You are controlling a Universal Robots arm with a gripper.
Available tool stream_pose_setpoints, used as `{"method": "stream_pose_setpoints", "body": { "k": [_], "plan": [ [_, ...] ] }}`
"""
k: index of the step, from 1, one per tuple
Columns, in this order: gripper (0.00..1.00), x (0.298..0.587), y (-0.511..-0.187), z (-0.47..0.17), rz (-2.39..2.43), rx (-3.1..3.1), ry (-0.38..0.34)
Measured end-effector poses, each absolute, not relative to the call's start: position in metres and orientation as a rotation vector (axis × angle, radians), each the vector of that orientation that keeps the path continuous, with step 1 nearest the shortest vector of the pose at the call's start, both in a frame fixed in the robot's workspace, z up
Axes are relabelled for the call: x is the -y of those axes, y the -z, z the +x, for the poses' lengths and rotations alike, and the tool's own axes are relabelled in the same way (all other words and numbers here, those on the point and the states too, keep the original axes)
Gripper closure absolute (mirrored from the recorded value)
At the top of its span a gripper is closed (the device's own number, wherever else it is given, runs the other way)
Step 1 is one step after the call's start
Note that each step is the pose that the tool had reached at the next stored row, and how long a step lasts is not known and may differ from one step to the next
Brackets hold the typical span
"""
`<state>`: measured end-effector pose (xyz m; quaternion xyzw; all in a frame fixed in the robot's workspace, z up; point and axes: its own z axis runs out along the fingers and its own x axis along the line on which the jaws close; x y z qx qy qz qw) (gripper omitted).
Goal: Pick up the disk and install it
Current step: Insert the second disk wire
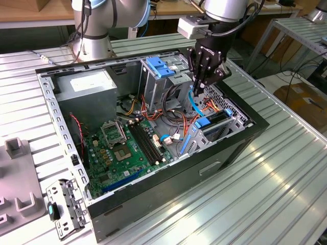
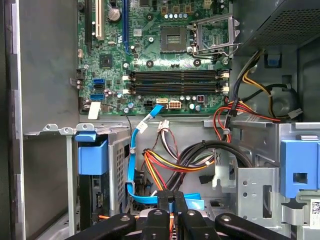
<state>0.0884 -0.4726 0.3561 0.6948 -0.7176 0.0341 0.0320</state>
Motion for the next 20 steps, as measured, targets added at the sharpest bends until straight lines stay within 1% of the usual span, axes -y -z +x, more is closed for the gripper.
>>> {"method": "stream_pose_setpoints", "body": {
  "k": [13,16,20],
  "plan": [
    [0.84,0.475,-0.356,0.088,2.14,2.21,-0.105],
    [0.84,0.48,-0.356,0.088,2.14,2.21,-0.105],
    [0.84,0.498,-0.355,0.088,2.139,2.21,-0.105]
  ]
}}
